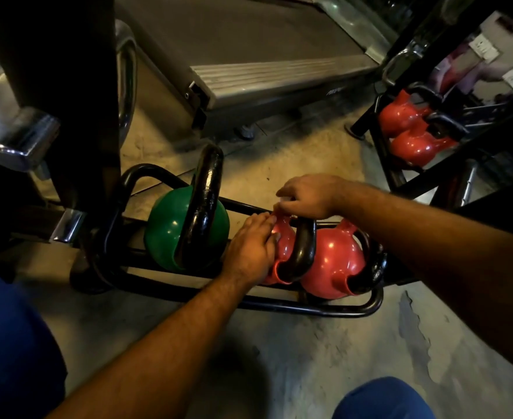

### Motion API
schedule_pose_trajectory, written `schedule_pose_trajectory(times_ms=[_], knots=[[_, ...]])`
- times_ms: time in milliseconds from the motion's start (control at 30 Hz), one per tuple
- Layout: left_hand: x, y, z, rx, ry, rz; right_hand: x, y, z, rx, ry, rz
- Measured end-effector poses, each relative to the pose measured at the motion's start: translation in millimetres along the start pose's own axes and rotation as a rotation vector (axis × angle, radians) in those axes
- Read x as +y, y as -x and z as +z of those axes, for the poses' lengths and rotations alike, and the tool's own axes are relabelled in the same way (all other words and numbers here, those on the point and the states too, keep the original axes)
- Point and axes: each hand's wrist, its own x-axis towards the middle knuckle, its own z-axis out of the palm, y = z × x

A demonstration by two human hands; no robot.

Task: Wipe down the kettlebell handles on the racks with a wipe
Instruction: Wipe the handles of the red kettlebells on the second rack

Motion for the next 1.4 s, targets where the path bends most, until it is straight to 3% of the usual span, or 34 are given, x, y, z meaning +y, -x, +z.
schedule_pose_trajectory(times_ms=[400,500,600,767,867,967,1133,1233,1400], knots=[[1,1,-3,-0.011,0.023,0.023,-7,-5,1,-0.133,-0.019,0.022],[3,0,-4,-0.023,0.013,-0.016,3,-6,-2,-0.075,-0.316,0.144],[4,0,-6,-0.041,0.007,-0.027,8,-6,7,0.015,-0.438,0.159],[-1,-6,-6,-0.05,-0.024,0.028,14,15,35,0.306,-0.464,0.022],[-2,-6,-4,-0.039,-0.028,0.03,9,20,36,0.34,-0.472,0.039],[-3,-5,-3,-0.052,-0.02,0.049,8,33,42,0.367,-0.397,-0.068],[-3,-6,-7,-0.074,-0.035,0.056,1,42,44,0.485,-0.496,0.041],[1,-5,-9,-0.086,-0.034,0.054,-7,57,56,0.543,-0.47,-0.057],[9,-3,-14,-0.093,-0.035,0.034,-16,68,65,0.657,-0.651,0.06]])
